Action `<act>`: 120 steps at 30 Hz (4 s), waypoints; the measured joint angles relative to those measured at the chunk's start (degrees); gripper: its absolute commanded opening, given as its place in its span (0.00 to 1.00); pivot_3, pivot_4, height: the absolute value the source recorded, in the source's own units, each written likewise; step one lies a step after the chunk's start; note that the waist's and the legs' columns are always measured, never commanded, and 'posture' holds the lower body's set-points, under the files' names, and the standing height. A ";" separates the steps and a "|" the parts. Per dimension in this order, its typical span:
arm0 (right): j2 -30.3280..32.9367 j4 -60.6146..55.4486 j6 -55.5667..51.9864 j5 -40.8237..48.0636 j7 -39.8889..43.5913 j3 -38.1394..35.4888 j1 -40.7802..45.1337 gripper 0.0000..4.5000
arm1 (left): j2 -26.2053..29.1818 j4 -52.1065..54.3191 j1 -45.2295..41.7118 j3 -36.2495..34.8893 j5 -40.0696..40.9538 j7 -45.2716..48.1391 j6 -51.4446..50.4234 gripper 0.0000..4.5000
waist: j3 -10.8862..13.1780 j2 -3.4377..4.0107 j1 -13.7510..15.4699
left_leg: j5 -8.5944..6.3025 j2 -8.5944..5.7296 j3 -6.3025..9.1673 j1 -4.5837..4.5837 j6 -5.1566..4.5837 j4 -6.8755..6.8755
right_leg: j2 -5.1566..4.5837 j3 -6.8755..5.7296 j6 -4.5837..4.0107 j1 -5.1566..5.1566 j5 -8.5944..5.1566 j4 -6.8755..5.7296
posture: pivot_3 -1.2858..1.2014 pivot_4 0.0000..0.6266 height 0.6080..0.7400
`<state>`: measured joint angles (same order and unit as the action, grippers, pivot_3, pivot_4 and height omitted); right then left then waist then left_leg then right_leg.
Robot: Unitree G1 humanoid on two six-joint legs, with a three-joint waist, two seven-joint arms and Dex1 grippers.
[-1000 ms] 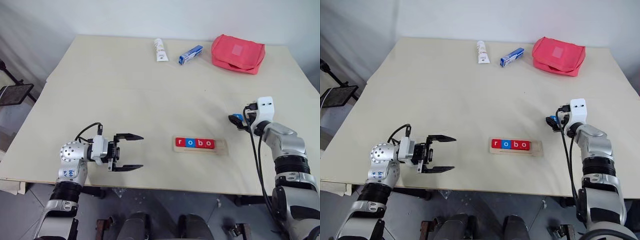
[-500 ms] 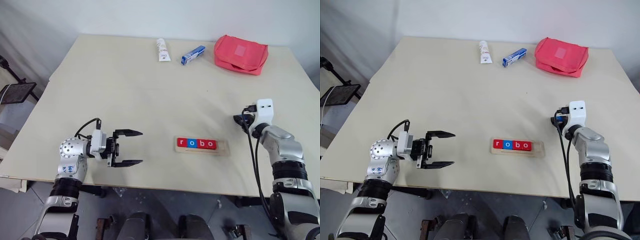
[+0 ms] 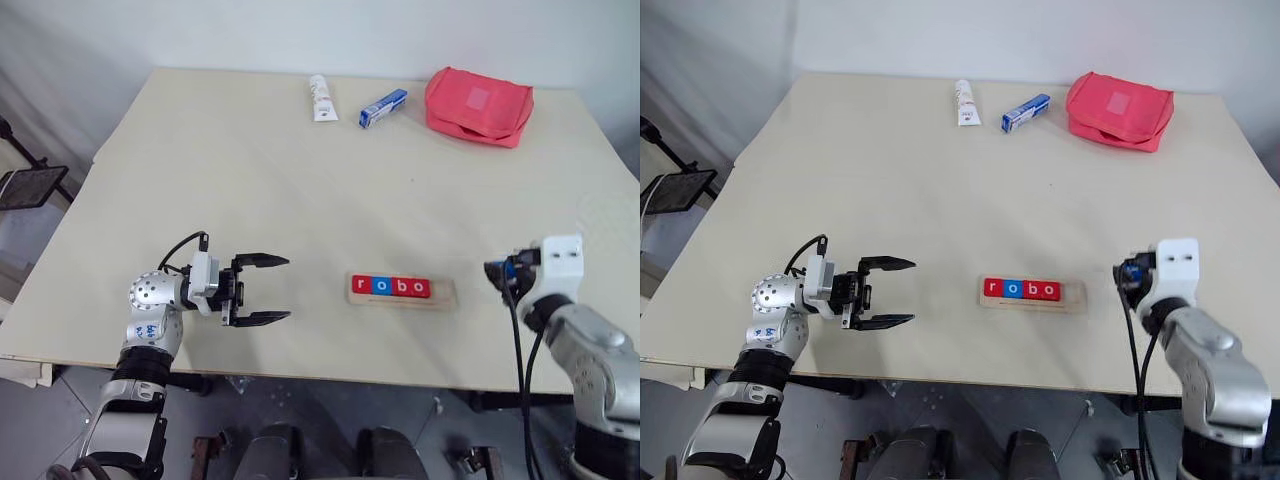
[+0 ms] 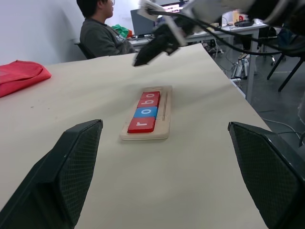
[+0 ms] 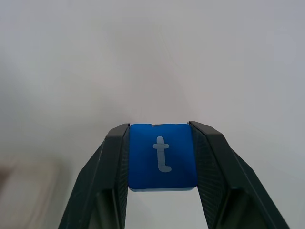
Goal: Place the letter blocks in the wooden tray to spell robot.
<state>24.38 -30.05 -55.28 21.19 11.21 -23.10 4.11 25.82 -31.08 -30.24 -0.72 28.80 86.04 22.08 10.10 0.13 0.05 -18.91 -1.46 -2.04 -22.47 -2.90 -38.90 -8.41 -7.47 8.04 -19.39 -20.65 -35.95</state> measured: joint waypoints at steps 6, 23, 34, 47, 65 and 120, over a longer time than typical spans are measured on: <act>-3.96 -4.37 -1.01 0.92 -1.91 -2.52 -5.82 0.33 | -0.59 -1.39 -0.92 0.80 0.00 0.01 0.39 1.00 | 0.00 0.00 -0.04 | 0.00 -0.03 -0.05 0.06 0.00 0.01 | 0.00 0.08 0.00 -0.01 0.00 0.00 | 0.52 0.24 1.00; -4.75 -3.84 3.24 2.76 0.02 -3.39 -9.56 0.99 | -0.22 -1.02 -0.96 1.23 0.08 0.02 0.38 1.00 | 0.00 0.00 -0.07 | 0.00 -0.03 -0.06 0.08 -0.01 0.01 | 0.02 0.10 0.00 -0.01 0.00 -0.01 | 0.52 0.24 1.00; 16.04 -3.69 5.36 7.20 18.84 -2.85 -12.77 0.99 | -0.41 -0.90 -0.73 1.34 0.09 0.01 0.48 1.00 | 0.00 0.00 0.01 | 0.00 -0.04 -0.09 0.08 -0.02 0.00 | 0.00 0.10 0.00 0.03 0.00 0.05 | 0.52 0.24 1.00; 41.31 22.03 26.42 -1.39 48.95 10.98 -2.97 0.99 | -0.25 1.75 2.01 1.33 0.32 0.02 0.74 1.00 | 0.02 -0.03 -0.02 | 0.00 0.02 -0.09 0.07 -0.04 -0.10 | -0.02 -0.06 0.00 0.14 0.00 0.13 | 0.52 0.24 1.00; 39.63 40.73 35.24 -11.00 59.69 25.43 13.18 0.86 | 2.62 6.81 5.53 0.60 2.21 0.01 -1.89 1.00 | 0.02 -0.03 -0.04 | 0.00 0.02 -0.05 0.04 -0.04 -0.13 | -0.05 -0.12 0.00 0.13 0.00 0.13 | 0.52 0.24 1.00; 28.48 46.14 39.20 -18.81 69.62 38.55 35.40 0.61 | 4.42 10.02 5.81 -0.36 1.06 -0.07 -6.24 1.00 | 0.01 -0.03 -0.15 | 0.00 0.02 -0.04 -0.02 -0.03 -0.16 | -0.04 -0.12 0.00 0.00 0.00 0.03 | 0.52 0.24 1.00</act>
<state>52.86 16.09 -16.08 2.38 80.82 15.45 39.51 30.24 -21.06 -24.43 -1.08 29.86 85.97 15.84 10.11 0.10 -0.10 -18.91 -1.45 -2.08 -22.49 -2.93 -39.06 -8.45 -7.59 8.05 -19.39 -20.65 -35.92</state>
